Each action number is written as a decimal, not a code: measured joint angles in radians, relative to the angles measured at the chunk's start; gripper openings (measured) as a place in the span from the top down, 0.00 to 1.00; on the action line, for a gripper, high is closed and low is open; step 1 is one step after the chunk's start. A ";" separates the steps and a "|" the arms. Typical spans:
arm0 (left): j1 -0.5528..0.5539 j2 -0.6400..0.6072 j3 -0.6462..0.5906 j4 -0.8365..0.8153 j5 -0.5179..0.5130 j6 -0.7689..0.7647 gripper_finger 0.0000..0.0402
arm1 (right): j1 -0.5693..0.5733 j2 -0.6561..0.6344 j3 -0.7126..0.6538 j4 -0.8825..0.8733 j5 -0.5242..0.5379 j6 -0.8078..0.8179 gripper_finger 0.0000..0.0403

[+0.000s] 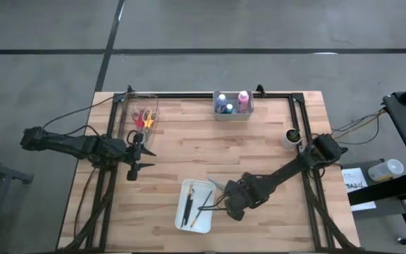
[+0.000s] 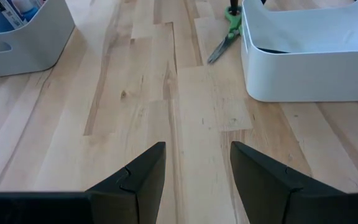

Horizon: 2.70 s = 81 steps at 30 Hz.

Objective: Pick & Place Paint Supplies
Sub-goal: Put the green scissors into the transparent bin

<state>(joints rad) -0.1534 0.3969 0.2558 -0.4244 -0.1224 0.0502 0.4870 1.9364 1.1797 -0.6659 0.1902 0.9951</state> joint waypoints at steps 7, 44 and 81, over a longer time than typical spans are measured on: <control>0.000 0.000 0.000 0.000 0.000 0.000 0.53 | -0.032 -0.029 -0.036 0.008 -0.012 0.017 0.52; 0.000 0.000 0.000 0.000 0.000 0.000 0.53 | -0.380 -0.124 -0.127 -0.010 0.082 -0.324 0.52; 0.000 0.000 0.000 0.000 0.000 0.000 0.53 | -0.461 -0.112 -0.179 0.342 0.086 -0.207 0.52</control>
<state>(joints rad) -0.1535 0.3967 0.2558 -0.4243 -0.1226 0.0502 0.0259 1.8246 1.0004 -0.3236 0.2763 0.7880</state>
